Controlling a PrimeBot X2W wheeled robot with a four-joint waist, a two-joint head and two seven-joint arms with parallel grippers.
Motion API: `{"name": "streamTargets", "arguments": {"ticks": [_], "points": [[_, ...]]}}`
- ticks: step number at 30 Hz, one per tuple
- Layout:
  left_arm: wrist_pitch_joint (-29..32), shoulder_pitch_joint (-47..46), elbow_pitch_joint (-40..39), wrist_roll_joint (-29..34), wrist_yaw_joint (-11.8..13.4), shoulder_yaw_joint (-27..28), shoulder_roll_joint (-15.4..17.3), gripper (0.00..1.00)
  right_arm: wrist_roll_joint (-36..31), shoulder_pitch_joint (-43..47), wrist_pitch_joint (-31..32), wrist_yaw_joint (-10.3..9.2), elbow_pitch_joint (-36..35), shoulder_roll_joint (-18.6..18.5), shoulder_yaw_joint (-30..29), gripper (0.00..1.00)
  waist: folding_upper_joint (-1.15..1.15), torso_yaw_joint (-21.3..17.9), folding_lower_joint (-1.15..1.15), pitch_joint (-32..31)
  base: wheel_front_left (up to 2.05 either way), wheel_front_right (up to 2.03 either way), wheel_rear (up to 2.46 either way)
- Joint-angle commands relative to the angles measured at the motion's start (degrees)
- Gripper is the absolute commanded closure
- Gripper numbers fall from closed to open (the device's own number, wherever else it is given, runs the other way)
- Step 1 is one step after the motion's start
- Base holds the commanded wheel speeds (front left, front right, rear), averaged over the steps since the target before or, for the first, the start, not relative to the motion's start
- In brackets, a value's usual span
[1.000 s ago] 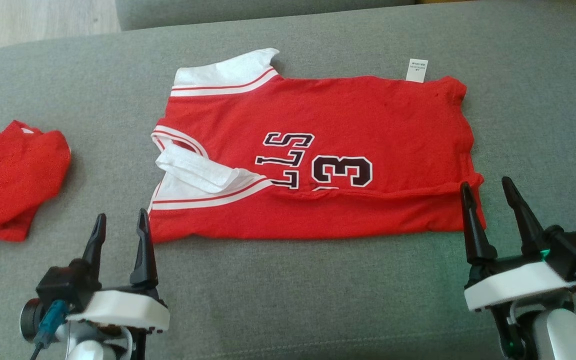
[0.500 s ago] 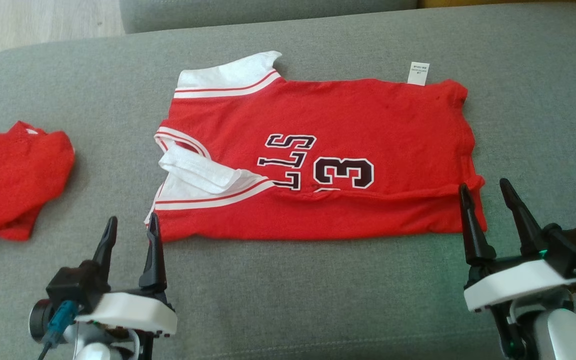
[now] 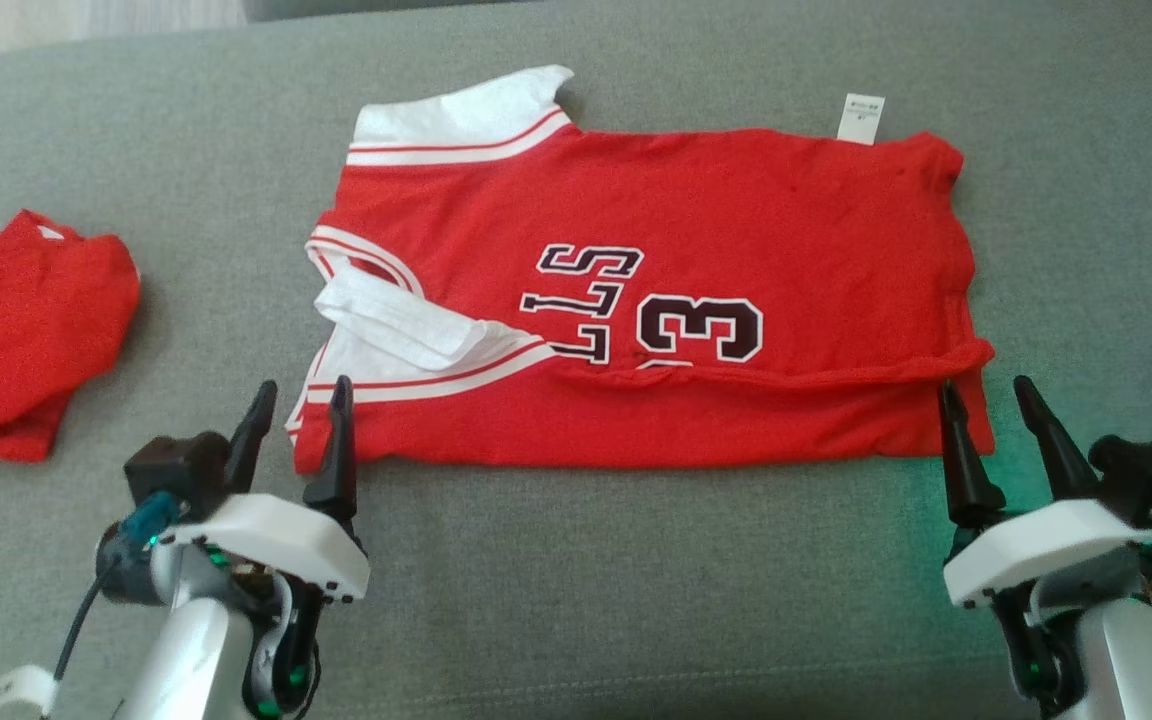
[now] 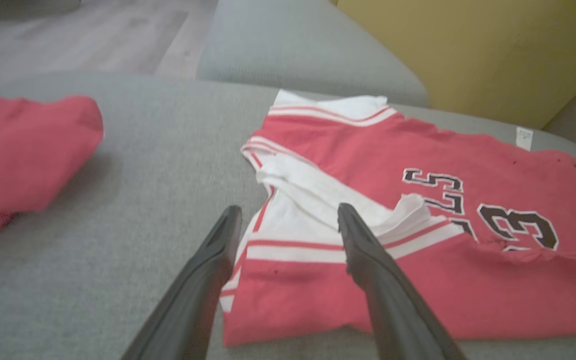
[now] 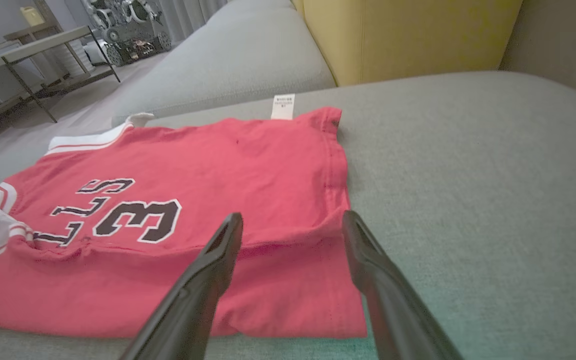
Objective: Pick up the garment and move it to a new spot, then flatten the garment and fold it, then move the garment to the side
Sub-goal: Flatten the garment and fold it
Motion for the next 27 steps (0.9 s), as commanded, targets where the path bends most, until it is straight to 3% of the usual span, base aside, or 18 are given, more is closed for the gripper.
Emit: {"name": "streamTargets", "arguments": {"ticks": [1, 7, 16, 17, 18, 19, 27], "points": [[0.82, -3.09, 1.64, -1.51, -1.11, 1.92, 0.30, 0.00, 0.69, -2.96, 0.37, -0.04, 1.26, -1.24, 0.67, 0.00, 0.00, -0.13, 0.00, 1.20, 0.00, 0.00, 0.00], [1.85, -5.58, 10.46, -4.29, -2.68, 2.51, -0.34, 0.00, 2.01, -5.38, 2.36, -0.04, 8.60, -1.11, 0.25, 0.00, 0.00, -0.47, 0.00, 3.47, 0.00, 0.00, 0.00], [4.64, -7.20, 15.35, -7.23, -4.48, 2.27, -1.19, 0.00, 3.55, -6.94, 6.18, -0.04, 13.39, -0.56, -0.98, 0.00, 0.00, -0.13, 0.00, 4.55, 0.00, 0.00, 0.00], [4.90, -7.37, 15.57, -7.57, -4.89, 2.16, -1.26, 0.01, 3.82, -7.03, 6.65, -0.04, 13.67, -0.49, -0.93, 0.62, 0.00, -0.09, 0.00, 4.57, 0.00, 0.00, 0.00], [5.26, -7.44, 15.77, -7.90, -5.39, 1.96, -1.31, 0.54, 4.01, -7.11, 6.93, -0.04, 13.82, -0.45, -0.87, 1.00, 0.00, -0.10, 0.00, 4.53, 0.00, 0.00, 0.00], [5.61, -7.43, 15.96, -8.22, -5.75, 1.85, -1.31, 0.99, 4.24, -7.15, 7.09, -0.04, 13.92, -0.41, -0.82, 1.00, 0.00, -0.11, 0.00, 4.46, 0.00, 0.00, 0.00], [4.06, -5.88, 13.90, -9.53, -5.83, 2.85, -0.89, 1.00, 6.17, -6.81, 7.75, -0.04, 13.16, -0.34, -0.23, 1.00, 0.00, -0.03, 0.00, 3.91, 0.00, 0.00, 0.00]]}}
